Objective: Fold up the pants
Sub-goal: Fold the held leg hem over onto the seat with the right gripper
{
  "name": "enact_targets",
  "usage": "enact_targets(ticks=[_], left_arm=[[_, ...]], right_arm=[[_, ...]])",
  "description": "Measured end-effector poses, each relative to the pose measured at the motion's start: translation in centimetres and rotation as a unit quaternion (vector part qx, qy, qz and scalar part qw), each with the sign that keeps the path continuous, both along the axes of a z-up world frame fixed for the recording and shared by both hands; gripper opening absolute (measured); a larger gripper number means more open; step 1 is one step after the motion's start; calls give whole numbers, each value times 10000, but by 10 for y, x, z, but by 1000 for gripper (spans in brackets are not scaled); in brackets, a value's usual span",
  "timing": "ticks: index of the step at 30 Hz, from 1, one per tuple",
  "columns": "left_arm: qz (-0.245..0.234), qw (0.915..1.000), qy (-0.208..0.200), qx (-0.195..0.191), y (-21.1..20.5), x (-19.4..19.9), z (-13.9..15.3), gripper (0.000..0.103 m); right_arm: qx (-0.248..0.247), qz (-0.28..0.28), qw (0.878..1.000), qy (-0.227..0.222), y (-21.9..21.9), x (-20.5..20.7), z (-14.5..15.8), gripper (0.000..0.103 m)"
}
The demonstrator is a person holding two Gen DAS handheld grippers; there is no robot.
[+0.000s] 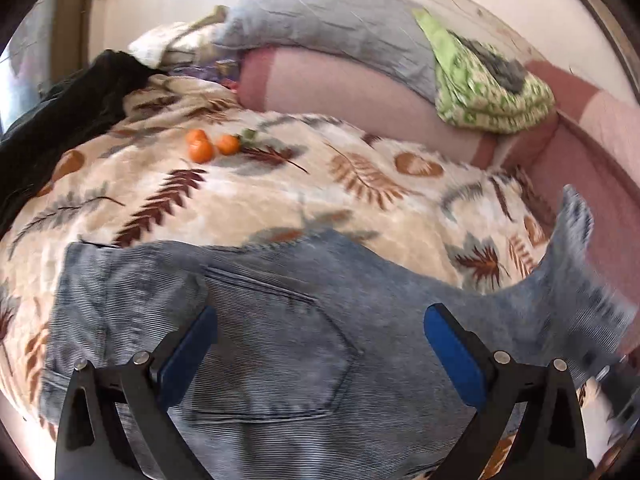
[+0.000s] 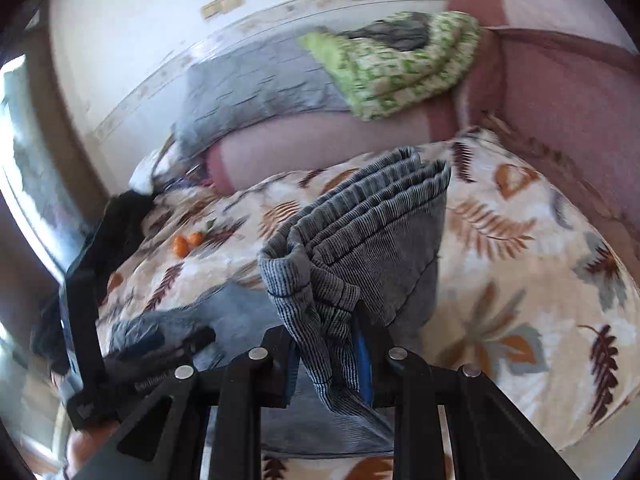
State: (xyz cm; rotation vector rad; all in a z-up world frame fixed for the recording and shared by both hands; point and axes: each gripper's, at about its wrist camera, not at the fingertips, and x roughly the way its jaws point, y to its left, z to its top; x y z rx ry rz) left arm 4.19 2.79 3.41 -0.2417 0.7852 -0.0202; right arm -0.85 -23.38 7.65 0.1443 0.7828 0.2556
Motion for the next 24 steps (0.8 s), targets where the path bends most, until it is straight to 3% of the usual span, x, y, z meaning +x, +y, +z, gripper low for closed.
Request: enact_targets(ticks=[2,5,6,10,14,16,18,19,20,21,22,24], left_arm=[[417,9990,-138,-101,33,-9,8,103],[752,9968,-94,-252,63,-13,7,103],[729,9970,-24,-248,66,-13,5,103],[407,9986,32,-349,48,-12,3,103],[-557,9955,77,-764,-6,-12,8,103],[-1018,9905,130,-918,-34,-14,4,103],[-1310,9846,560,-1017,-56,-9,-18,103],[-1344,9817,977,-935,-65,-3,-38,103],[-1277,9777,1508,-713,-71,3,-62,103],[-1260,9751,1747,-519,-74,5,-80,100],[-1343,9802,1434,-265,-79,-3,-76,101],[-1313,9822,1324,204,-92,-11,-61,101]], right_arm=[[-21,430,9982,420,43,0,-37,25],[178,842,9849,1500,75,4,-115,31],[206,787,9909,1072,73,-5,-112,33],[1046,904,9833,1181,43,-11,-93,72],[1558,241,9826,982,-14,-14,-80,73],[1910,-112,9752,1111,-41,-8,-86,74],[2266,-328,9630,1421,-62,-4,-108,74],[2460,-336,9539,1686,-70,-1,-120,74],[2713,-307,9459,1754,-77,1,-130,74],[2911,-313,9412,1688,-83,0,-130,74],[3029,-300,9358,1777,-87,4,-128,74],[3214,-269,9303,1748,-95,4,-121,74]])
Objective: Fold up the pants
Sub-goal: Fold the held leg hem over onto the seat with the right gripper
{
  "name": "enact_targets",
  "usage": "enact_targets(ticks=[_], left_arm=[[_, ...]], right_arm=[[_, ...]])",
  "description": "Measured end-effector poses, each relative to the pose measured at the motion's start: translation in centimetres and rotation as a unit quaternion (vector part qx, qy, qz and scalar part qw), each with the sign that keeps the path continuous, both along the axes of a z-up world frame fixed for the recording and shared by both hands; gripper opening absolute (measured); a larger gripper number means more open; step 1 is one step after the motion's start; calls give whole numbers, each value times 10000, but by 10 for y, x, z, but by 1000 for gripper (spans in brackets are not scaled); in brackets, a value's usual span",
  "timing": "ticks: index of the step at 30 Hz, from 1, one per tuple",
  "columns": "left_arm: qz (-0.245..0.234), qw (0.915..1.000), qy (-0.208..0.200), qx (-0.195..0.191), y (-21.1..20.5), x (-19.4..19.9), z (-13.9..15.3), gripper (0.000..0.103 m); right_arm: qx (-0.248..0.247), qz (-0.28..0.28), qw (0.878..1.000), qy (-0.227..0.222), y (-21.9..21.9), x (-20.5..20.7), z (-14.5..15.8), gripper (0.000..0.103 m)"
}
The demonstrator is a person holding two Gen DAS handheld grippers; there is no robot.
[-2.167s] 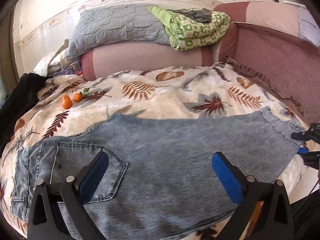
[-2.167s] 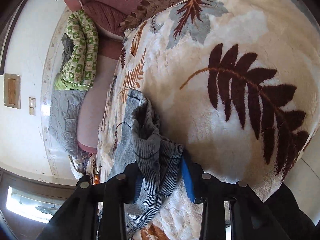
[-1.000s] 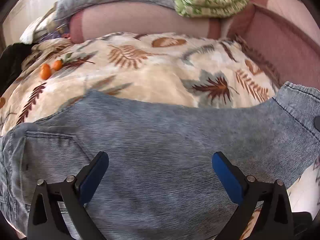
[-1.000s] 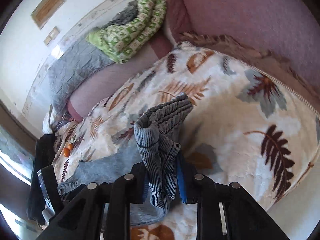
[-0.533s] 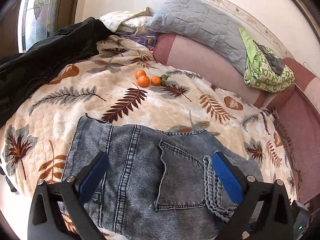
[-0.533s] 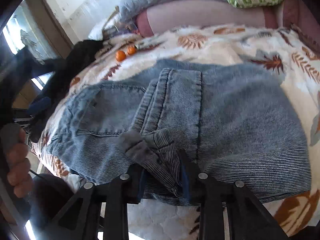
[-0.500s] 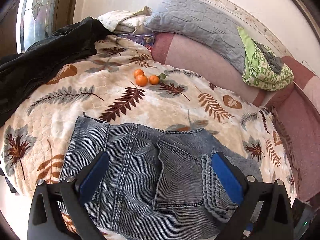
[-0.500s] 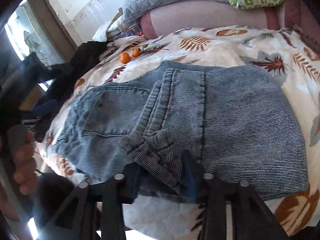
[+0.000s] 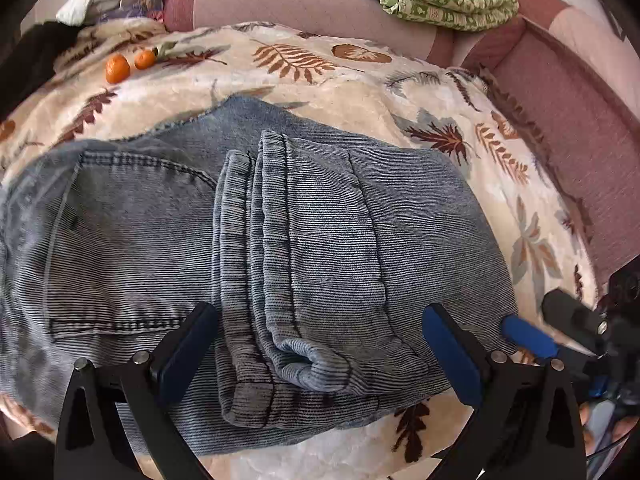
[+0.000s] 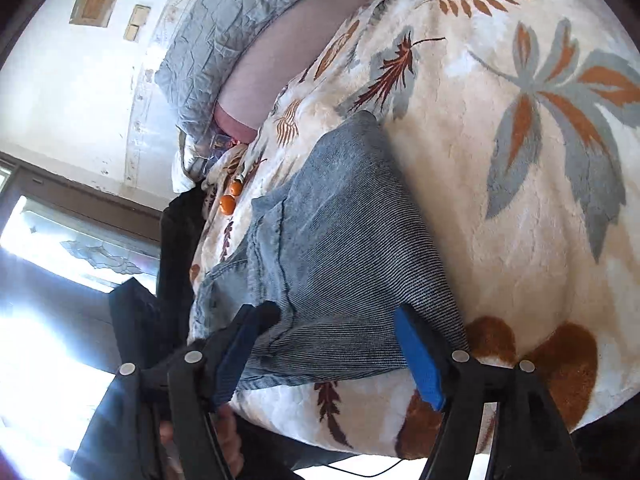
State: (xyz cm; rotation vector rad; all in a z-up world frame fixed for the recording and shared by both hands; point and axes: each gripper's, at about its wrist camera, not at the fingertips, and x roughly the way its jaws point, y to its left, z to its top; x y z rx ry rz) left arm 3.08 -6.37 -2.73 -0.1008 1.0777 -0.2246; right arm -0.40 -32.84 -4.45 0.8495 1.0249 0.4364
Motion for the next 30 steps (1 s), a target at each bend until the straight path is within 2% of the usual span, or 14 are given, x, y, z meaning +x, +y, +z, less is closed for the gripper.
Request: enact_targets(ticks=[2,5,6,9,11,13,16,19,21,24,27,29,30], left_arm=[[-123,9989,-400,-231,-3,-5,22,101],[-258,9953,-910,-187,-10,-13,39,102],[-331,9957,-850,-166,-11,-12,33,102],[-214,9997,-149,-2,-2,-3,-10,102],[-381,9976,-540,212,-5,-11,-15,102],[-490,9958,-561,533,-13,-14,-17,102],[-485,9955,-616,532,-11,-14,-19,102],[-493,9960,-600,445,-7,-13,-19,102],[-518,9960,-596,429,-7,-13,-18,102],[-505,9961,-596,411,-7,-11,-18,102],[-477,9962,-593,424,-7,-11,-18,102],[-454,9962,-604,436,-8,-11,-19,102],[-448,9960,-621,455,-8,-11,-19,102]], right_arm=[[131,-127,9998,-110,-12,3,10,74],[206,-202,9995,-158,-22,21,23,74],[274,-212,9993,-148,-23,30,26,74],[572,-29,9983,-102,-22,57,33,74],[790,137,9967,87,-14,81,28,74],[864,234,9956,266,-8,101,20,74],[914,490,9931,540,7,134,3,74],[566,354,9937,899,8,156,-27,74],[752,263,9927,908,5,156,-34,74],[453,474,9954,695,9,142,-13,74],[454,687,9954,499,11,115,3,74],[445,724,9953,458,11,98,6,76],[380,756,9949,540,11,92,1,80]])
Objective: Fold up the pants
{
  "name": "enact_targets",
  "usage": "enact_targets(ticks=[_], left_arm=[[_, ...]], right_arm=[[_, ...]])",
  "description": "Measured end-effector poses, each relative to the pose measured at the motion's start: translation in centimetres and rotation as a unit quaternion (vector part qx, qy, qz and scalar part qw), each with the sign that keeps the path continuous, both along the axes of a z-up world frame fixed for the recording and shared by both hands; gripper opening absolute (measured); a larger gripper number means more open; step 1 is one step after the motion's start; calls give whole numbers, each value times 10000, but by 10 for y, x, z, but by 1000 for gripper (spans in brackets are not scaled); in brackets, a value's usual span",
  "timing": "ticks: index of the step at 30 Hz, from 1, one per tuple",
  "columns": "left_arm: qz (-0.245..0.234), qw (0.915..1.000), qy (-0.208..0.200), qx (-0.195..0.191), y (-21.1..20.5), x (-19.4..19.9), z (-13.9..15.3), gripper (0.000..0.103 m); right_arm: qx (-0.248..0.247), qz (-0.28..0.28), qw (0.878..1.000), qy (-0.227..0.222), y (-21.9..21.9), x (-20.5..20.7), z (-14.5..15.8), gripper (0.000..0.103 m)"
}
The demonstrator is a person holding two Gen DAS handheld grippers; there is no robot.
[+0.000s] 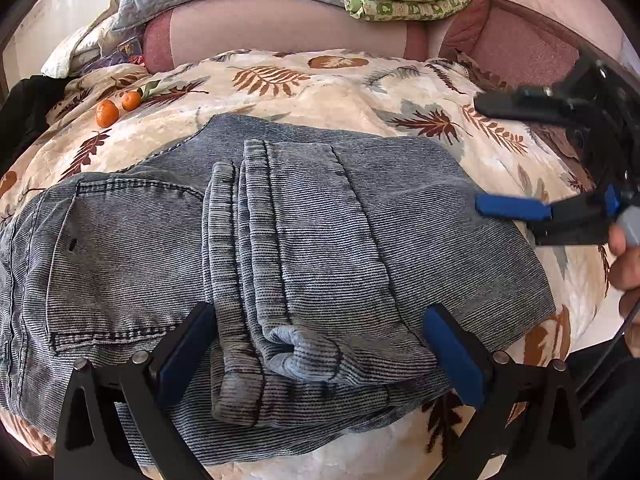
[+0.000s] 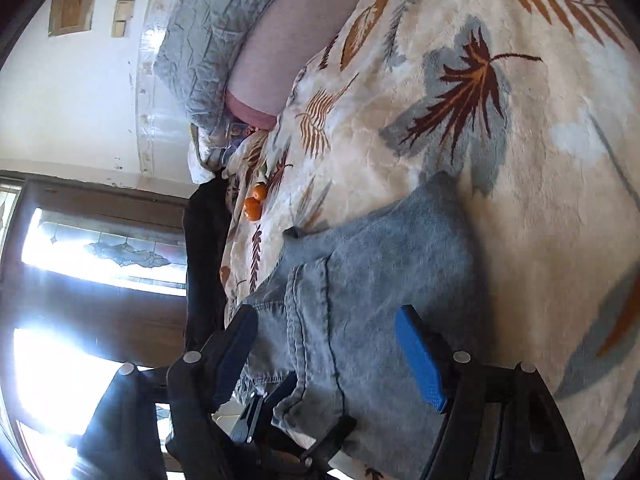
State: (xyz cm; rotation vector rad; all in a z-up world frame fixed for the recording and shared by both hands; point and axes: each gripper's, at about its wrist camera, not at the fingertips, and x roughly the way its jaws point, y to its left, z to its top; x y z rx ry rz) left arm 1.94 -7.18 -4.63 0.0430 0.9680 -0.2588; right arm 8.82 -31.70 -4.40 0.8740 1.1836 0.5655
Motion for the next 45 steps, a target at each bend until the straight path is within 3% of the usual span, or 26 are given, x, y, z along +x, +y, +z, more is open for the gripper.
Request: enact_targets(ticks=[2,4,8,11,14,20,24,28,45], left_arm=[[-1,10000,-50,69,-2,-1,-1,102],[-31,9998,-134,133,-3,-4,-2,102],[-27,9996,-252,105,-1,-7,-3,102],[19,9993,-344,160,-4,-8,-3,103],[62,9987,-461,228,-6,-9,-5,103],[91,9978,-605,237,-5,-11,-6,103],[101,9974,-670,262,-6,-12,-6,103],[101,9972,-699,259,-6,-13,-7,103],[111,9969,-728,263,-6,-14,-6,103]], right_arm=[[-229,52,9992,308,0,-5,-19,83],[-41,-121,9996,252,-6,-10,-17,83],[26,-134,9995,-286,-10,-22,10,83],[-12,-112,9984,-550,-15,-34,10,84],[-9,-384,9992,-143,-22,-37,-11,85],[-19,-298,9989,-353,-24,-41,-2,85],[-234,-167,9995,-147,-18,-39,-11,85],[-402,-103,9988,-247,-14,-39,-9,85],[-427,-146,9986,-274,-14,-40,-12,87]])
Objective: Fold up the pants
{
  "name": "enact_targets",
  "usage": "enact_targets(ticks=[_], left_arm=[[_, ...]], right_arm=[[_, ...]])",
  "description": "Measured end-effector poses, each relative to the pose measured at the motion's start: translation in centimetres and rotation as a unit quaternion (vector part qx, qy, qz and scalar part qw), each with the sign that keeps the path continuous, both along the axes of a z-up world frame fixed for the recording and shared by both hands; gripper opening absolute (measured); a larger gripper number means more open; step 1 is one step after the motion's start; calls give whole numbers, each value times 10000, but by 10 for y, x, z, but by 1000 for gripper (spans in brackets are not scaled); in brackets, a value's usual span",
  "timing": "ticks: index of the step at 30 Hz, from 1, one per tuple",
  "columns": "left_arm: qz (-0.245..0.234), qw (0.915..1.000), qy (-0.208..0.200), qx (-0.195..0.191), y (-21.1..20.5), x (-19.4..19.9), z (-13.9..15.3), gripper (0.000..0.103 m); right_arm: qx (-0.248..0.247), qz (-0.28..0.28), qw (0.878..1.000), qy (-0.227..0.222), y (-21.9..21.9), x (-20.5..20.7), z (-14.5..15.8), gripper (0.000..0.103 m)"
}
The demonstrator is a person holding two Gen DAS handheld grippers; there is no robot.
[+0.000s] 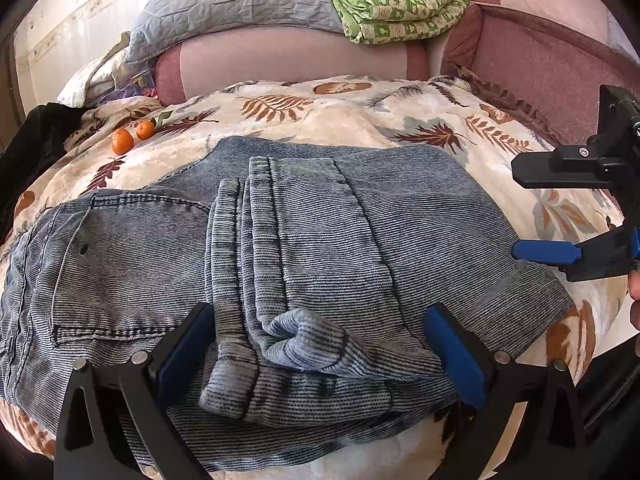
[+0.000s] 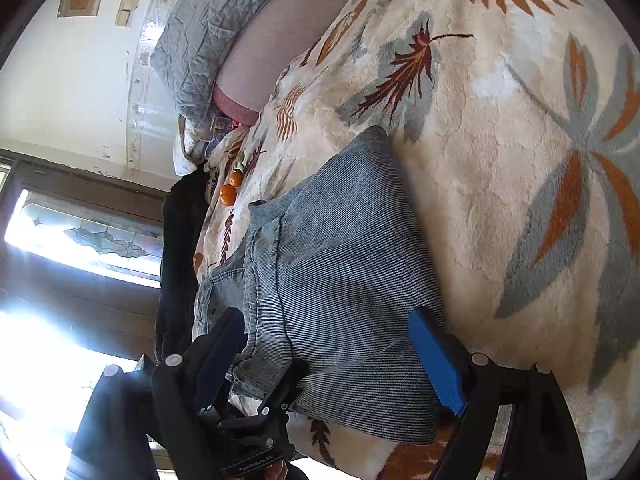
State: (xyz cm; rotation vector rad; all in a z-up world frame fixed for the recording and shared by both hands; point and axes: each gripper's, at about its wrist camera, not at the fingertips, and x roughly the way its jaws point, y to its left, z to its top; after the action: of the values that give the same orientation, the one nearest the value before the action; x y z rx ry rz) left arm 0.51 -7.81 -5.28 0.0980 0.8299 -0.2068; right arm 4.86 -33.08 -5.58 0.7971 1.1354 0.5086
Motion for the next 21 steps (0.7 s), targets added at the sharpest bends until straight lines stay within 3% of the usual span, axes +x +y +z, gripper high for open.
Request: enact_targets(ticks=[21], left_arm=[[23,10000,-31,-6,-1,-1,1,103]], right_arm=[[5,120,9998,-162,5,-2,8,87]])
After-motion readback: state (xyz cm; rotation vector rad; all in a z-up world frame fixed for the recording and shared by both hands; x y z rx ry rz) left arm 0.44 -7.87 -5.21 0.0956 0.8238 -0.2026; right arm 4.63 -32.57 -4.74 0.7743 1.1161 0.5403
